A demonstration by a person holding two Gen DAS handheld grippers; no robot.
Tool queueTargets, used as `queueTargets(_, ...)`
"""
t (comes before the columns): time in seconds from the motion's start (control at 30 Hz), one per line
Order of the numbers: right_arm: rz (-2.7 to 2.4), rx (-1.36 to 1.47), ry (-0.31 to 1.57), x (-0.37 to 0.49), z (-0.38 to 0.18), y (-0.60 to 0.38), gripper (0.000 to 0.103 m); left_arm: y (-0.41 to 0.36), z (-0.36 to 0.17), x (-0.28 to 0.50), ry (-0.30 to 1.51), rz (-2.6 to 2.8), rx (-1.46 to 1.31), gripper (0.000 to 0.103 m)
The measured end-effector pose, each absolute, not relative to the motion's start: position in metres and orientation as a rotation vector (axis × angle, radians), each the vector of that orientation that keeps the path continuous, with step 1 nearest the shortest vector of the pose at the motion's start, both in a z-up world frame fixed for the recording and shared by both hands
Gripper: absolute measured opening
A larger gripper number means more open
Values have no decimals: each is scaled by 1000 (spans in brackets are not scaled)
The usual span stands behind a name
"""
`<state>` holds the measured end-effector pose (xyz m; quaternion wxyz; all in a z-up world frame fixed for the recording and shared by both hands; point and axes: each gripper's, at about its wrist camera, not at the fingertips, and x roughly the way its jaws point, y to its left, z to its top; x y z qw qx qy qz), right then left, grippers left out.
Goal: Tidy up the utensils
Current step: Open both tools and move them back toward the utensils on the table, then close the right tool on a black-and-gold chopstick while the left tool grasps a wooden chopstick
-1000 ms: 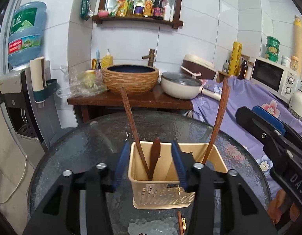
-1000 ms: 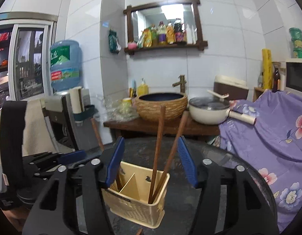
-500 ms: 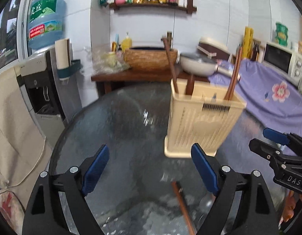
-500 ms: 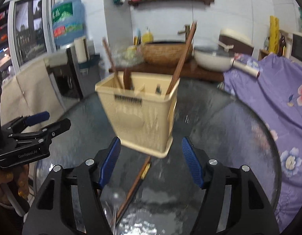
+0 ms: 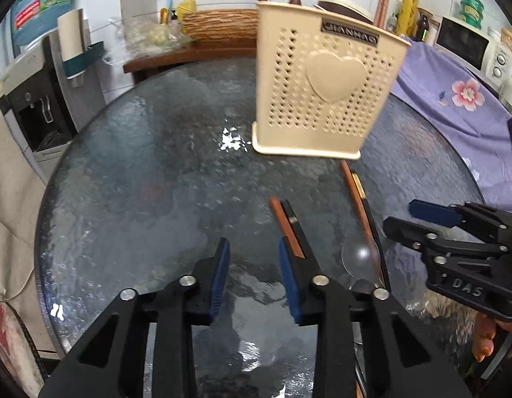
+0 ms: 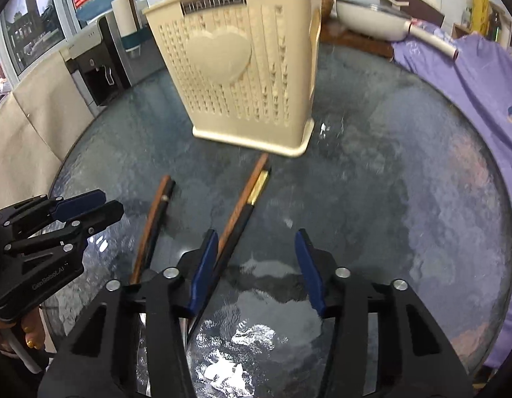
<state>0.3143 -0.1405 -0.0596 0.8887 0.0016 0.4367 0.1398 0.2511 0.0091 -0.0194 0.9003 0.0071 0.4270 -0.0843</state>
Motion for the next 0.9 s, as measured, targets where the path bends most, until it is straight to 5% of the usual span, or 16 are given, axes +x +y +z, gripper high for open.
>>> queueTargets(0.9, 266, -94, 972, 322, -66, -154, 32, -9, -37, 251, 937, -259, -6, 24)
